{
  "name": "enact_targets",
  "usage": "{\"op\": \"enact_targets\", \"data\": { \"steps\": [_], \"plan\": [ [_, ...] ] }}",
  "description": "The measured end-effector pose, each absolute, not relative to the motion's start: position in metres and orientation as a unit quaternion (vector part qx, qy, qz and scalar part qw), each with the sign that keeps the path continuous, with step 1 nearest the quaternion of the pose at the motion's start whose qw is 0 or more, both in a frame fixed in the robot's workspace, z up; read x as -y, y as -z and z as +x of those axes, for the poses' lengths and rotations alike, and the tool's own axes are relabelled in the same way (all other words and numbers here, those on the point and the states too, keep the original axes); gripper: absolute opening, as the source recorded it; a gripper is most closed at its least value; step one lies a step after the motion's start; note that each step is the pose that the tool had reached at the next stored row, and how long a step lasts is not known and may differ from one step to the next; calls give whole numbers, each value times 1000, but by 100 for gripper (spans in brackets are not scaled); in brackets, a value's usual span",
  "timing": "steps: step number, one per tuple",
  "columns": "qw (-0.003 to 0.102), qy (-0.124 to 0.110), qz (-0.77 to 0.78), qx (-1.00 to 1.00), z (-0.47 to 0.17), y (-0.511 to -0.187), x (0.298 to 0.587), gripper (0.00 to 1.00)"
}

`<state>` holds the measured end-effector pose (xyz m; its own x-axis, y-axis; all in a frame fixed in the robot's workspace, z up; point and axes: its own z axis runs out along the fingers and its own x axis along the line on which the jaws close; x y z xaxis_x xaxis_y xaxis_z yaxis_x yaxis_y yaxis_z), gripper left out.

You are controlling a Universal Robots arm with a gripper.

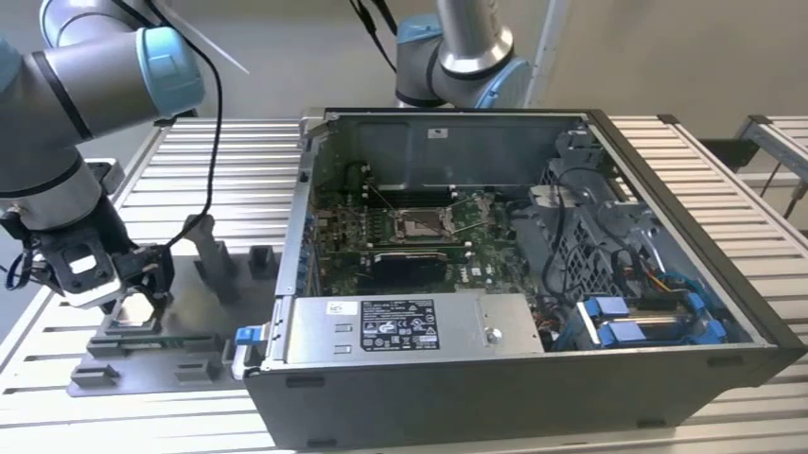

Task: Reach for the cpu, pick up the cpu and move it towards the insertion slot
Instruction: 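Pick up the cpu and move it towards the insertion slot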

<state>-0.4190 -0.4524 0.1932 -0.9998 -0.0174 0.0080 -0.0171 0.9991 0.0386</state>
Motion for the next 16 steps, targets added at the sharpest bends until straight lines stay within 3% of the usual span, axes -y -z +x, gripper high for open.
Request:
{"op": "enact_targets", "data": {
  "steps": [16],
  "plan": [
    [4, 19, 9, 1000, -420, -188, 452, 100]
  ]
}}
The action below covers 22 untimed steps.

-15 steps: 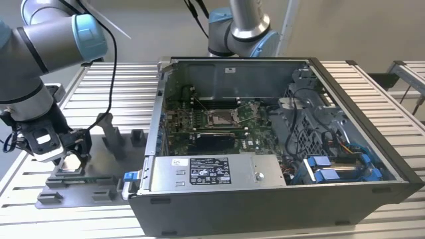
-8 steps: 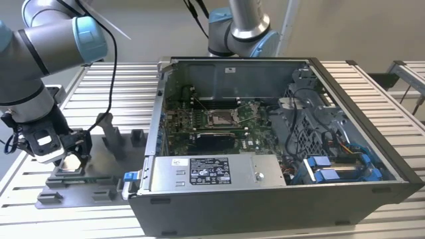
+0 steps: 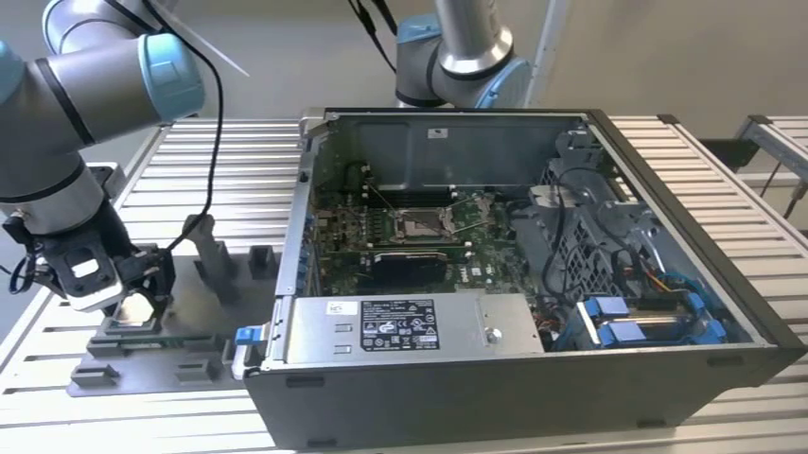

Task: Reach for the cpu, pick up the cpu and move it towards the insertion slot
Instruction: 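Pick up the cpu and move it towards the insertion slot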

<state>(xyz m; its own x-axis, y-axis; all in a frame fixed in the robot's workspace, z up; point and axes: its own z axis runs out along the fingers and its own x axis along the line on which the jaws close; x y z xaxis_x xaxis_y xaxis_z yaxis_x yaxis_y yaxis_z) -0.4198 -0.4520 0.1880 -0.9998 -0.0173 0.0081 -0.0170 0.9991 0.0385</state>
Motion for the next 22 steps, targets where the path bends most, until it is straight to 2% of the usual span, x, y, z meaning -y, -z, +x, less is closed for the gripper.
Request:
{"op": "enact_targets", "data": {
  "steps": [9, 10, 22],
  "plan": [
    [4, 19, 9, 1000, -420, -188, 452, 100],
    [4, 19, 9, 1000, -420, -188, 452, 0],
    [4, 19, 9, 1000, -420, -188, 452, 0]
  ]
}}
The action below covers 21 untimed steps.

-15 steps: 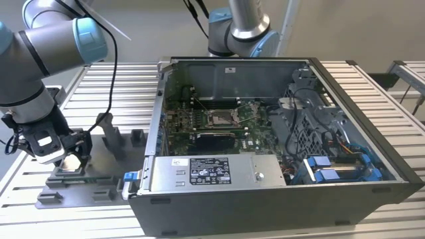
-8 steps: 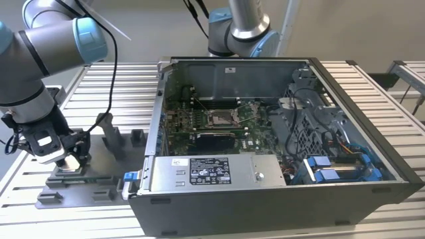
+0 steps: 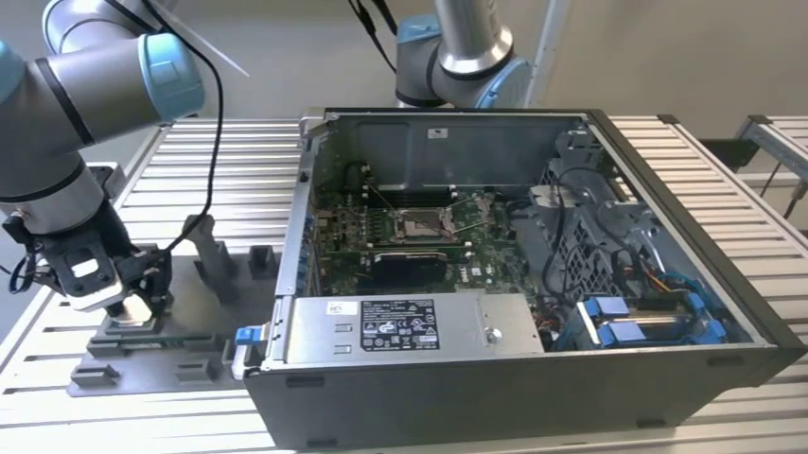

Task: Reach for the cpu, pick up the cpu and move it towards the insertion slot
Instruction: 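Pick up the cpu and move it towards the insertion slot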

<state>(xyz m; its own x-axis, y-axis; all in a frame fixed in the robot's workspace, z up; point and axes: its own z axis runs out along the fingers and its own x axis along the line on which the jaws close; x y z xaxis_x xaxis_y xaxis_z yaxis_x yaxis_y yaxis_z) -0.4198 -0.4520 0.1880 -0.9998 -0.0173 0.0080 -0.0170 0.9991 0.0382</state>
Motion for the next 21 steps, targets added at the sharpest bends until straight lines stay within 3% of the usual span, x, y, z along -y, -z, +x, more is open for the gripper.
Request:
{"op": "enact_targets", "data": {
  "steps": [21],
  "plan": [
    [4, 19, 9, 1000, -420, -212, 452, 0]
  ]
}}
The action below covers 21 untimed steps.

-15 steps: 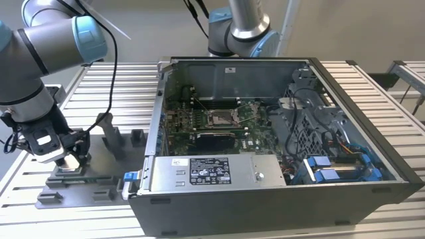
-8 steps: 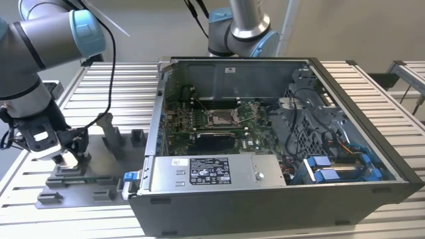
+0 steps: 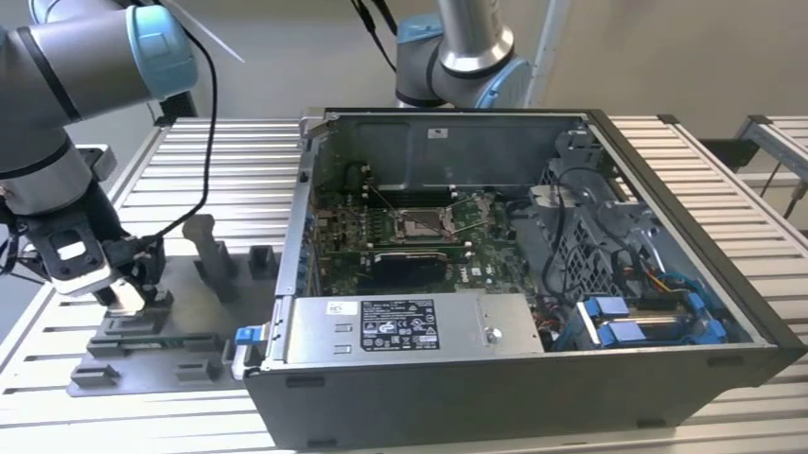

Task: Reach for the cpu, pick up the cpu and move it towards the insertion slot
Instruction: 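Pick up the cpu and move it towards the insertion slot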

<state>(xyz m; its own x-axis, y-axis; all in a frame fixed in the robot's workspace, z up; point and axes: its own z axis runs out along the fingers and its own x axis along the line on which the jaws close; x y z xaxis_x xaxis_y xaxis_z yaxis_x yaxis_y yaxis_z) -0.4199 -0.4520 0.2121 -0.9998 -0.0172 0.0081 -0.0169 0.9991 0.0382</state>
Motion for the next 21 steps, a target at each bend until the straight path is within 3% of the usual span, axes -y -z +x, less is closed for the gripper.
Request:
{"op": "enact_targets", "data": {
  "steps": [21],
  "plan": [
    [4, 19, 9, 1000, -420, -238, 452, 0]
  ]
}}
